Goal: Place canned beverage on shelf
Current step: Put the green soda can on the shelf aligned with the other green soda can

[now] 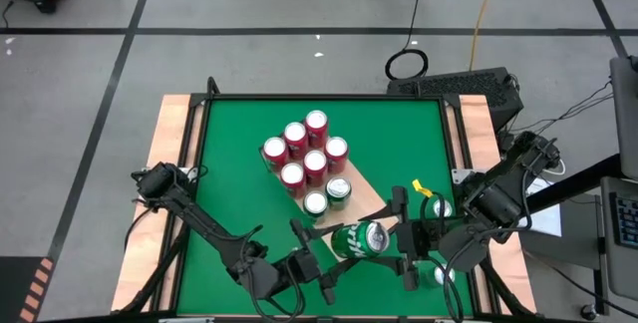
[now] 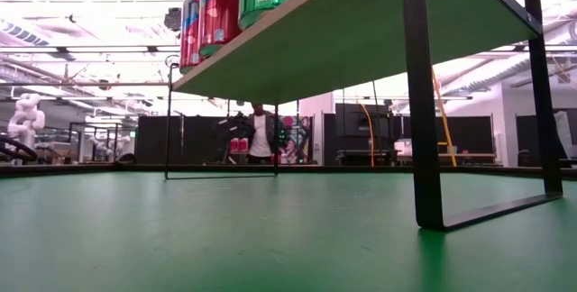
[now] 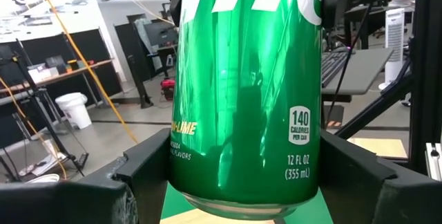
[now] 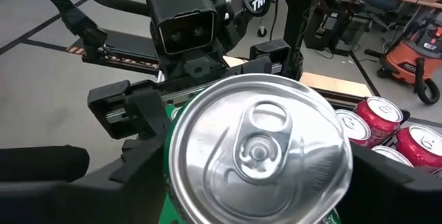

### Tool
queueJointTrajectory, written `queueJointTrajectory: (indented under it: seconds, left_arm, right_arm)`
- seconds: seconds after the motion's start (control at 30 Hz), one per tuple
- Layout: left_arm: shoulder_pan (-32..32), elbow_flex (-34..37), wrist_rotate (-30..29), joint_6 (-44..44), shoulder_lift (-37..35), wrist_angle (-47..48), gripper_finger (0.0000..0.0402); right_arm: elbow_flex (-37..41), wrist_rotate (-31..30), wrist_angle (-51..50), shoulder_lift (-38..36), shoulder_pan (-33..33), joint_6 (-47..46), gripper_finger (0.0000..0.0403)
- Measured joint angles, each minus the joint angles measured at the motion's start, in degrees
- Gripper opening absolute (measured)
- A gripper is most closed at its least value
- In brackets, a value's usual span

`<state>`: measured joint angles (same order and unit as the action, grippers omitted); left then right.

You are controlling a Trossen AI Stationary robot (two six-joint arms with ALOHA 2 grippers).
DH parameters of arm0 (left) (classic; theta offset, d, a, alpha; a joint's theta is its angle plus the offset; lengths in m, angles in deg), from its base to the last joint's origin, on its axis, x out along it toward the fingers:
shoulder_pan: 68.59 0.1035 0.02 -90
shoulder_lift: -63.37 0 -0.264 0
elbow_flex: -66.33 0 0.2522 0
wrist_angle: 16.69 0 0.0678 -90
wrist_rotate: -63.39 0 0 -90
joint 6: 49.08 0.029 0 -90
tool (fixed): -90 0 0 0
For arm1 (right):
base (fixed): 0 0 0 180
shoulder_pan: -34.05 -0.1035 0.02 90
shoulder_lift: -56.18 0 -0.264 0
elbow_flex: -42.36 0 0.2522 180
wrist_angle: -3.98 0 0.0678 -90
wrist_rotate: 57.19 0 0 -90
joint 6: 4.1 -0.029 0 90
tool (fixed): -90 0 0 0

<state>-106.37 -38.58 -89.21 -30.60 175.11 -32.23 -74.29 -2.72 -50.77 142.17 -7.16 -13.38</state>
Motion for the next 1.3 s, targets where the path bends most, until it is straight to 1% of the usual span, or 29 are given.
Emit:
queueJointTrajectory:
  seconds: [0.1, 0.17, 0.23, 0.37, 0.4, 0.53, 0.67, 0.8, 0.87, 1.0, 1.13, 1.3]
  left_arm:
    - [0.00, 0.00, 0.34, -0.05, 0.00, 0.35, 0.0288]
    - [0.01, 0.00, 0.67, 0.09, 0.00, 0.53, 0.0300]
    - [0.03, 0.00, 0.80, -0.08, 0.00, 0.64, 0.0322]
    - [-0.77, -0.18, 1.34, -0.39, -0.39, -0.70, 0.0384]
    - [-1.11, -0.22, 1.28, -0.31, -0.46, -0.89, 0.0391]
    - [-2.58, -0.15, 1.01, -0.15, -1.50, -0.26, 0.0381]
    - [-3.88, -0.16, 0.37, 0.15, -4.81, 1.22, 0.0377]
    - [-4.91, -0.15, 0.36, -1.30, -8.74, 7.97, 0.0377]
    - [-5.15, -0.15, 0.64, -4.51, -11.21, 13.41, 0.0377]
    - [-5.75, -0.15, 3.67, -14.17, -15.26, 27.17, 0.0377]
    - [-6.75, -0.13, 4.03, -21.64, -17.21, 37.07, 0.0377]
    - [-8.54, -0.10, 3.97, -26.95, -17.28, 43.83, 0.0377]
  right_arm:
    - [-0.02, -0.08, -0.78, -0.02, 0.00, -0.34, 0.0298]
    - [-0.02, -0.15, -1.70, -0.04, 0.00, -0.48, 0.0302]
    - [-0.02, -0.13, -2.76, -0.17, 0.00, -0.43, 0.0308]
    - [0.22, 0.75, -7.11, -0.39, 0.02, 0.18, 0.0309]
    - [0.22, 1.53, -7.64, -0.50, 0.12, 0.29, 0.0308]
    - [0.20, 4.48, -12.92, -2.09, 1.18, -0.07, 0.0303]
    - [0.05, 7.26, -17.90, -3.20, 2.90, 1.75, 0.0306]
    - [0.10, 12.22, -21.91, -4.54, 6.07, 5.68, 0.0306]
    - [0.07, 14.75, -23.92, -5.24, 8.12, 7.54, 0.0306]
    - [0.07, 18.61, -26.33, -5.53, 12.82, 10.43, 0.0306]
    - [0.07, 22.18, -27.01, -5.57, 17.89, 13.92, 0.0307]
    - [0.07, 27.77, -27.08, -5.57, 23.35, 19.70, 0.0308]
